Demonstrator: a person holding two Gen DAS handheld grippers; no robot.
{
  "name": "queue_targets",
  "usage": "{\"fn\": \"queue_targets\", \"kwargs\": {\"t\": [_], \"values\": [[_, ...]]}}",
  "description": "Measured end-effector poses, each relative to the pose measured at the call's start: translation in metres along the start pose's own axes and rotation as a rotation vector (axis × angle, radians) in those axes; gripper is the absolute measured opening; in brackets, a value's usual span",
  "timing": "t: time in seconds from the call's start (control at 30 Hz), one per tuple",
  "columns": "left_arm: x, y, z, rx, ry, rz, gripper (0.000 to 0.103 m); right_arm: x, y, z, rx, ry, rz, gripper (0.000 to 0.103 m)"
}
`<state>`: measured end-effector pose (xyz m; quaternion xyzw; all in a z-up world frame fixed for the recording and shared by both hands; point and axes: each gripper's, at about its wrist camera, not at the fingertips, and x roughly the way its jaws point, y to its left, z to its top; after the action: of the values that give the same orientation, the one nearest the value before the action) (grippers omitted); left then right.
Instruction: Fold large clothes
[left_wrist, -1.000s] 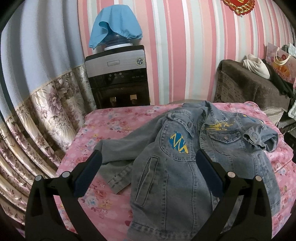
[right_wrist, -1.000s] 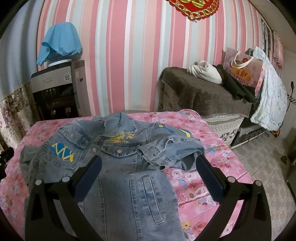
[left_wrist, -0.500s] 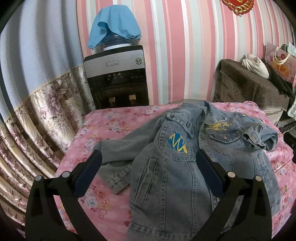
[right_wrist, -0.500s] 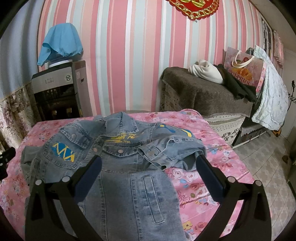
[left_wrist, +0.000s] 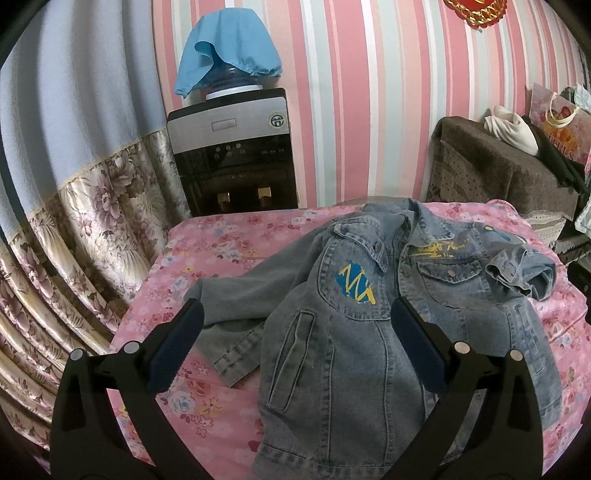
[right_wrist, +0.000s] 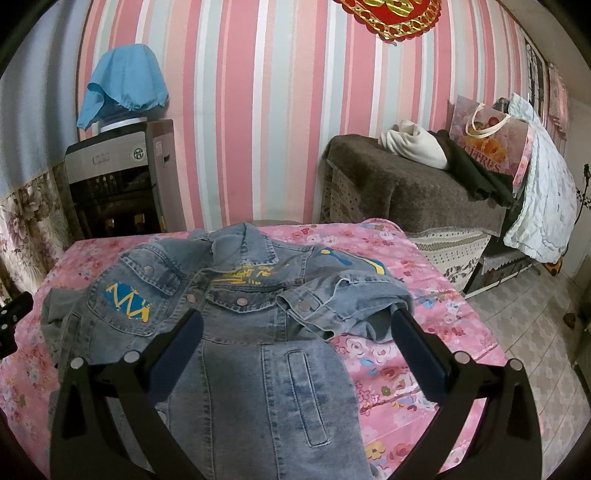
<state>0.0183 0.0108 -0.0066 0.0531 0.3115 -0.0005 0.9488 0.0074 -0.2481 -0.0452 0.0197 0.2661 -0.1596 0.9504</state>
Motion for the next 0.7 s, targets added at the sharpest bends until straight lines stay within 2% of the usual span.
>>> {"fn": "queue_targets", "kwargs": {"t": [0.43, 0.6, 0.7], "values": [[0.007, 0.004, -0.002, -0.005, 0.010, -0.006, 0.100, 0.000, 0.003, -0.001, -0.010, -0.001, 0.001, 0.101], [0.011, 0.007, -0.003, -0.019, 0.020, -0.049, 0.100, 0.001, 0.007, -0.002, -0.040, -0.019, 0.005, 0.101], [0.012, 0.009, -0.004, -0.037, 0.017, -0.049, 0.100, 0.004, 0.005, -0.003, -0.051, -0.021, 0.024, 0.101]]}}
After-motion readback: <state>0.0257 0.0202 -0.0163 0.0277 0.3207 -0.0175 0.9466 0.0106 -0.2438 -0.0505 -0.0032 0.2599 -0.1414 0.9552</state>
